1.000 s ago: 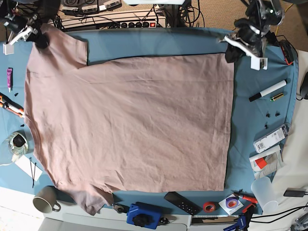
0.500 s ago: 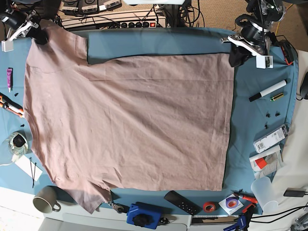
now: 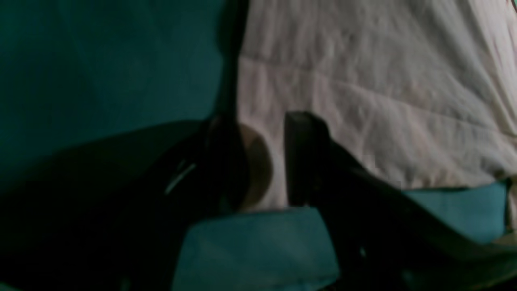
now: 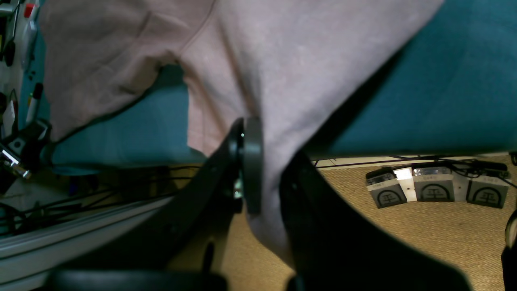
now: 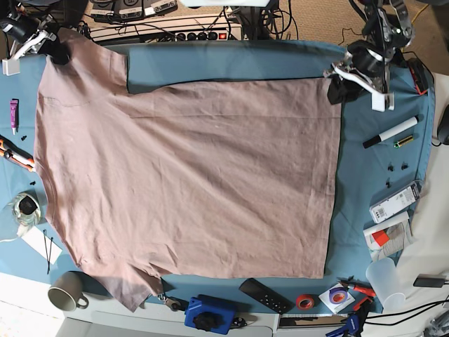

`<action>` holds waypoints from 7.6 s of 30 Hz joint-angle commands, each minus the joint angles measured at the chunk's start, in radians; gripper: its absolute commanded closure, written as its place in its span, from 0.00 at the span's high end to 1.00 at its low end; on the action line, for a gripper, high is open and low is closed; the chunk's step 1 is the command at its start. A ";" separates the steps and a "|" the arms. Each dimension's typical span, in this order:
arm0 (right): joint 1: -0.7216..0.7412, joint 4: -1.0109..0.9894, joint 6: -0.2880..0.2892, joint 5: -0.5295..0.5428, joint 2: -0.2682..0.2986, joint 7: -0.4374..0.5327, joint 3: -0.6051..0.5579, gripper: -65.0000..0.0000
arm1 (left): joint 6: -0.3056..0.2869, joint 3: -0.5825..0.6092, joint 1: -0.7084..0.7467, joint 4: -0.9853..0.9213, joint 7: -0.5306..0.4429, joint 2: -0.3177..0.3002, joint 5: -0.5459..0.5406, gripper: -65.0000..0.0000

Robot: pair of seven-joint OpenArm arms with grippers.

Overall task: Fold the T-shirt properly
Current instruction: 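Grasp the shirt's shoulder corners with both grippers, then lift the shoulder edge with both grippers and pull it taut, then fold the shoulder edge over toward the hem with both grippers, then release the fold and raise both grippers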

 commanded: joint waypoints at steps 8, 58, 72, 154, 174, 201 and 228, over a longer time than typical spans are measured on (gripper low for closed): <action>-0.008 0.013 0.001 0.016 0.018 0.005 0.013 0.00 | -0.054 -0.001 0.005 -0.080 0.141 0.015 -0.135 0.38; -0.113 0.016 0.001 0.072 0.012 -0.004 0.201 0.00 | -0.023 -0.187 0.287 0.327 0.340 0.020 -0.157 0.00; -0.015 0.015 0.001 0.072 0.025 -0.004 0.198 0.00 | -0.022 -0.186 0.256 0.327 0.235 0.019 -0.134 0.00; 0.771 -0.374 -0.002 -0.963 0.098 0.647 -0.281 0.00 | 0.019 0.130 -0.529 -0.266 -0.011 -0.130 0.267 0.00; 0.865 -0.374 -0.114 -1.125 0.101 0.747 -0.438 0.00 | 0.019 0.130 -0.597 -0.355 -0.011 -0.130 0.300 0.00; 0.851 -0.265 -0.072 -0.843 0.157 0.452 -0.192 0.32 | -0.014 0.127 -0.623 -0.154 0.356 -0.162 0.152 0.36; 0.757 -0.583 -0.009 -0.784 0.242 0.348 -0.153 0.43 | -0.033 0.128 0.049 0.462 0.296 -0.123 0.097 0.36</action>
